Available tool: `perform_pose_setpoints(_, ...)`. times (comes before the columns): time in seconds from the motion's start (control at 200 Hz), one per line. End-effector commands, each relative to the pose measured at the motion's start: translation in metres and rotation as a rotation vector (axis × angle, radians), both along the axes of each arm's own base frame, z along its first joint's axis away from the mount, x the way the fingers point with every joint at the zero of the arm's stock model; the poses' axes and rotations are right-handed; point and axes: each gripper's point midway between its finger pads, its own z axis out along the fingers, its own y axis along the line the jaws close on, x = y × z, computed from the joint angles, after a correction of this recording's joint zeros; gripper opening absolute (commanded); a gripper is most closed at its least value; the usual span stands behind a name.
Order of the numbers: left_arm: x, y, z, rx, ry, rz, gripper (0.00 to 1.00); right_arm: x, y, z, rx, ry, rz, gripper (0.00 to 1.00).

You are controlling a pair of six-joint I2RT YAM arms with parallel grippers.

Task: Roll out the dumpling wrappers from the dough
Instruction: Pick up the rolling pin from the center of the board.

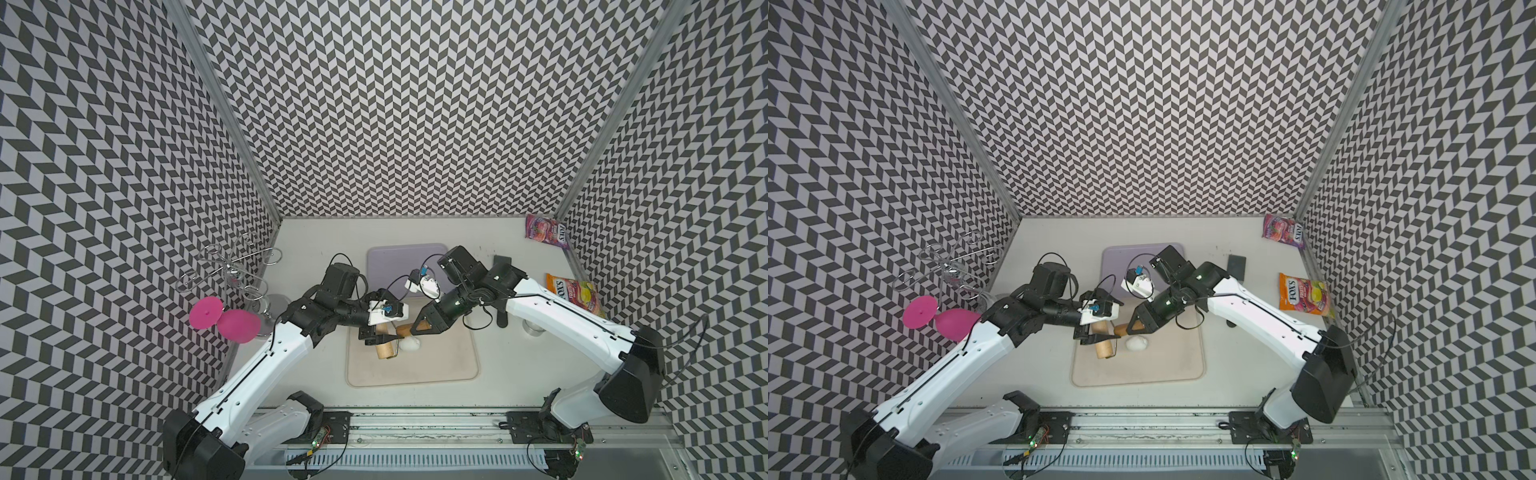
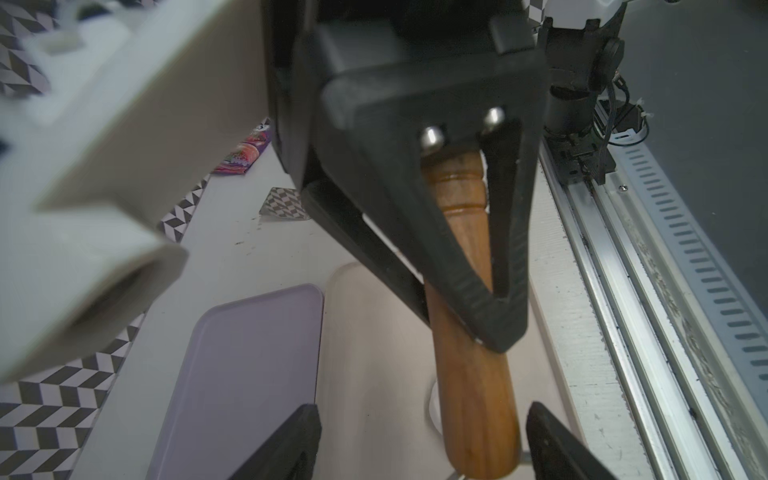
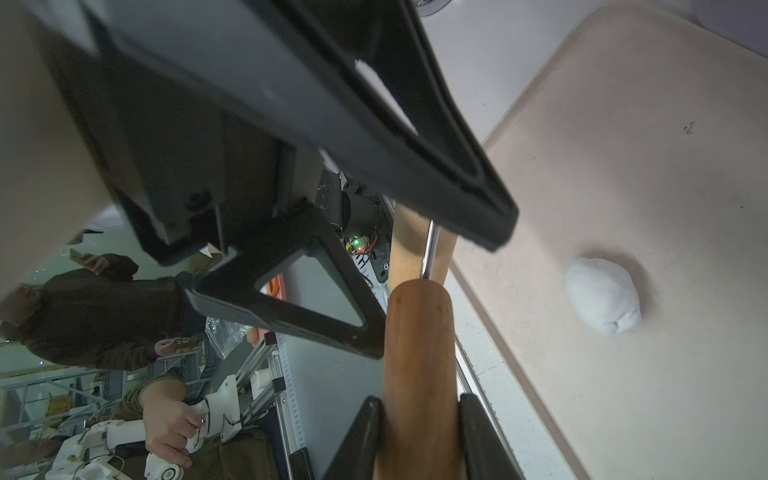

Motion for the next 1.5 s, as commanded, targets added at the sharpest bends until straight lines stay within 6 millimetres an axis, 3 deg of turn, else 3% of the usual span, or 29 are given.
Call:
perform_pose_setpoints(0.0, 0.005, -0.001, -0.008, 0.034, 0.029, 0.056, 0.79, 0.010, 0.007, 0.030, 0.112, -0.065, -0.013, 0.00)
perform_pose_setpoints(0.175, 0.008, -0.005, -0.010, 0.029, 0.085, 0.107, 0.75, 0.015, 0.011, 0.037, 0.142, -0.066, -0.029, 0.00)
perform_pose_setpoints(0.466, 0.007, -0.012, -0.013, 0.039, 0.120, 0.106, 0.60, 0.017, 0.014, 0.038, 0.166, -0.051, -0.036, 0.00)
perform_pose_setpoints(0.576, 0.005, -0.015, -0.014, 0.045, 0.133, 0.095, 0.37, 0.019, 0.014, 0.041, 0.176, -0.056, -0.045, 0.00)
perform_pose_setpoints(0.691, 0.007, -0.017, -0.015, 0.047, 0.156, 0.107, 0.00, 0.024, 0.013, 0.042, 0.188, -0.061, -0.071, 0.00)
perform_pose_setpoints(0.766, 0.011, -0.019, -0.013, 0.036, 0.167, 0.130, 0.00, 0.030, 0.010, 0.043, 0.202, -0.069, -0.088, 0.22)
perform_pose_setpoints(0.846, 0.015, -0.021, -0.011, 0.012, 0.176, 0.159, 0.00, 0.033, 0.007, 0.047, 0.231, -0.071, -0.094, 0.38)
perform_pose_setpoints(0.987, 0.012, -0.024, -0.003, -0.039, 0.189, 0.152, 0.00, 0.033, 0.002, 0.054, 0.276, -0.086, -0.103, 0.54)
perform_pose_setpoints(1.217, 0.007, -0.029, 0.006, -0.080, 0.220, 0.124, 0.00, 0.033, 0.002, 0.042, 0.258, -0.065, -0.093, 0.55)
perform_pose_setpoints(1.497, 0.009, -0.030, 0.003, -0.072, 0.220, 0.128, 0.00, 0.031, -0.001, 0.026, 0.209, -0.045, -0.081, 0.55)
